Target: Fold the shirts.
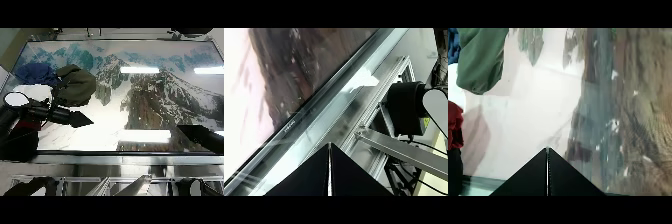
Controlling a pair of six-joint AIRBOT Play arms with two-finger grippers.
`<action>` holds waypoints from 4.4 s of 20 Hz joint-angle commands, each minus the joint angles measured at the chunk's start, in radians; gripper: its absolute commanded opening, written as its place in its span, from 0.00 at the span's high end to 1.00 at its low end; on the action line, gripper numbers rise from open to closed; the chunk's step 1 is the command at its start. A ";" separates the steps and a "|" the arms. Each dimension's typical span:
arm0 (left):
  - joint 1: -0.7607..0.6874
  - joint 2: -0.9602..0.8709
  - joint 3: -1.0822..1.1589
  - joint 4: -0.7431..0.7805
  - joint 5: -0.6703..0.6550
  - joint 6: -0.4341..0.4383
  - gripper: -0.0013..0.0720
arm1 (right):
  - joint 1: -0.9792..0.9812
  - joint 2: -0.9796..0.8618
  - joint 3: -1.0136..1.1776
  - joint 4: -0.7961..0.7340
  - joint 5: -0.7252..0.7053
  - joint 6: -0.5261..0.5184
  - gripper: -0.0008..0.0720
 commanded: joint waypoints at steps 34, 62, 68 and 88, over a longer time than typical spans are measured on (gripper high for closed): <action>0.355 -0.490 0.688 0.346 0.370 0.074 0.01 | 0.001 -0.015 -0.005 0.131 -0.083 0.000 0.32; 0.105 -0.337 0.703 -0.106 0.097 0.027 0.95 | 0.001 -0.138 0.026 0.272 -0.191 -0.303 0.54; -0.087 -0.257 1.012 -0.148 0.035 -0.149 0.94 | 0.001 -0.138 0.237 0.274 -0.142 -0.337 0.55; -0.017 -0.268 0.414 0.469 0.052 -0.268 0.01 | 0.410 -0.347 0.058 0.171 -0.241 -0.336 0.35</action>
